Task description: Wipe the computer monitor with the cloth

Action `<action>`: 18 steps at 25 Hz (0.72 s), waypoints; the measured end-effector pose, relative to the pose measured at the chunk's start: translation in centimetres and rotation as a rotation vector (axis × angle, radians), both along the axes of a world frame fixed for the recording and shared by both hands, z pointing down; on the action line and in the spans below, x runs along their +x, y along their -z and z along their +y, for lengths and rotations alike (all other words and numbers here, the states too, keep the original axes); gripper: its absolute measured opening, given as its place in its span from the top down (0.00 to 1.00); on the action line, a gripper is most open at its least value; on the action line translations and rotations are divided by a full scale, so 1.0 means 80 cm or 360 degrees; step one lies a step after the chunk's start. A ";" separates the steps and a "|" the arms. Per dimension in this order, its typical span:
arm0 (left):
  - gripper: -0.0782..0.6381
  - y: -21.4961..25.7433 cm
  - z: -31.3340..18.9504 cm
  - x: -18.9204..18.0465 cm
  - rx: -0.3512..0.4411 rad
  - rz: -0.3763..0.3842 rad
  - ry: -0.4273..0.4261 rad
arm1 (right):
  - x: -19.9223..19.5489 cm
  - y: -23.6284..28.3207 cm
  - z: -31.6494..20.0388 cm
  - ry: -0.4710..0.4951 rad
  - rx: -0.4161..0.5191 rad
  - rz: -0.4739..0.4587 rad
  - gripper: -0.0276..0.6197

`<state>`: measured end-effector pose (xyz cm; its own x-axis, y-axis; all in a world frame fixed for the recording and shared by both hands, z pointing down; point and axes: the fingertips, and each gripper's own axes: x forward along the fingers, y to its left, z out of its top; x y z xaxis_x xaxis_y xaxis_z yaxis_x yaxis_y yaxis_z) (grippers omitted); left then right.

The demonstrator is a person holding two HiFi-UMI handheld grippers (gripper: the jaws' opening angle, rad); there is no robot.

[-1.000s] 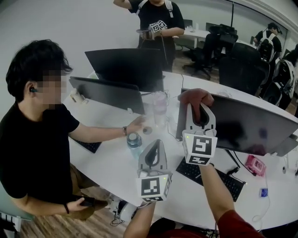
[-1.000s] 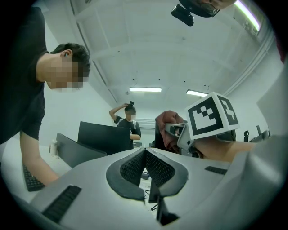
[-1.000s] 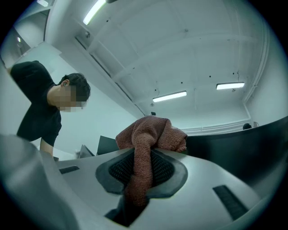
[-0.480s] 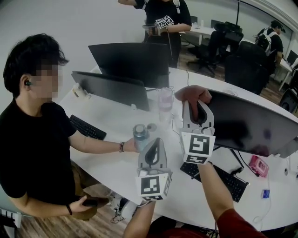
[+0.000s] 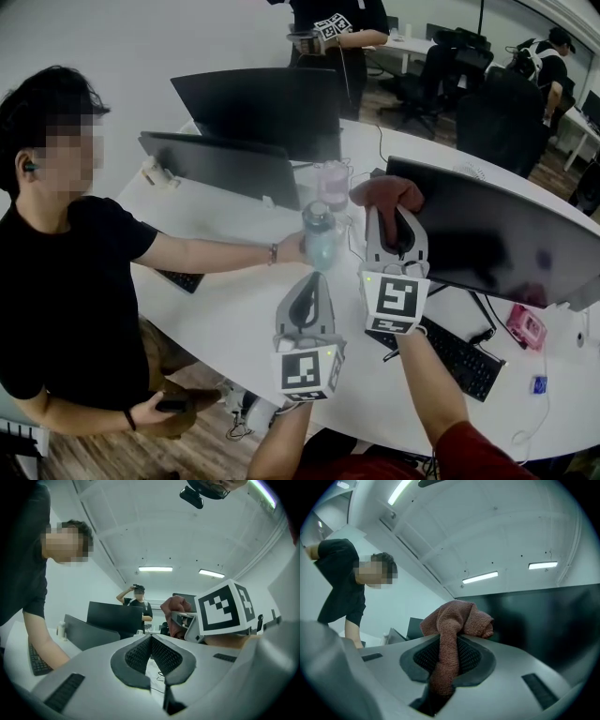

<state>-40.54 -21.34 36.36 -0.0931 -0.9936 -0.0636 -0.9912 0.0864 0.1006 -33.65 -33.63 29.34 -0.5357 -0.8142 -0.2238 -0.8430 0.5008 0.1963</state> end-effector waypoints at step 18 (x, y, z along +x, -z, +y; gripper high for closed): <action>0.86 -0.062 -0.021 -0.004 -0.0126 0.0031 0.0010 | 0.005 -0.104 -0.007 -0.0012 -0.0123 0.0044 0.84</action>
